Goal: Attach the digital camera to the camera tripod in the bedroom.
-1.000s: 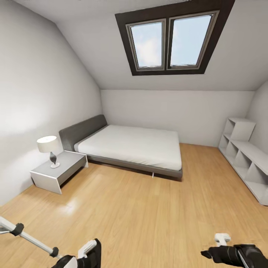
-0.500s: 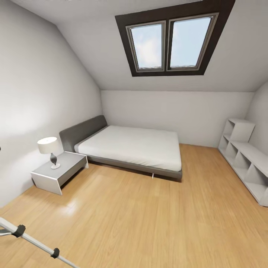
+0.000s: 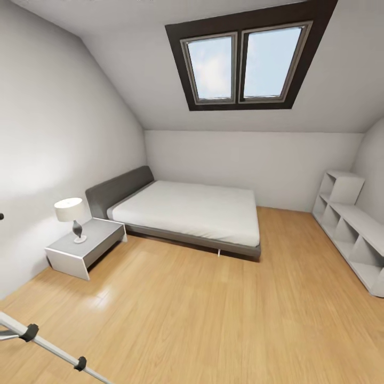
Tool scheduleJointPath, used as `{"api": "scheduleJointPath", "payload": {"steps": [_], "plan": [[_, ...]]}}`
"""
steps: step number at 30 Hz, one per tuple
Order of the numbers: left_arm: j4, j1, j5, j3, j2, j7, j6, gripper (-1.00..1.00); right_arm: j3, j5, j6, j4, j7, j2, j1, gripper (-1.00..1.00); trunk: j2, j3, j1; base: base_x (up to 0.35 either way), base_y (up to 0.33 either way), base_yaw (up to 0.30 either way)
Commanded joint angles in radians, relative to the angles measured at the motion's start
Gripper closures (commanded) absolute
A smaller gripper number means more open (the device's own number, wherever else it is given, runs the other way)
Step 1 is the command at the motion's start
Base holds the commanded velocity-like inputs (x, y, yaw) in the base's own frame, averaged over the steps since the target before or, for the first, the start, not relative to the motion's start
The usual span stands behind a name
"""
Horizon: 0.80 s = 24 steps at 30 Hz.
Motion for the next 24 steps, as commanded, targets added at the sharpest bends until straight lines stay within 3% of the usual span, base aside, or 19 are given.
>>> {"api": "scheduleJointPath", "payload": {"steps": [1,9,24], "plan": [[0.001,-0.001,0.008,0.0,0.0,-0.004,-0.007,1.0,-0.008,0.008,-0.003,0.003,0.002,-0.001,-0.001,-1.0,0.006,0.002,-0.004,0.0,0.0,0.0],[0.002,0.001,0.011,0.0,0.0,-0.002,-0.077,1.0,-0.009,-0.003,0.002,0.003,0.0,0.012,-0.001,-1.0,0.062,0.027,-0.034,0.0,0.0,0.0],[0.003,0.002,0.011,0.0,0.0,-0.002,-0.091,1.0,-0.009,-0.005,-0.004,0.002,-0.003,0.021,-0.001,-1.0,0.167,0.074,-0.092,0.0,0.0,0.043]]}}
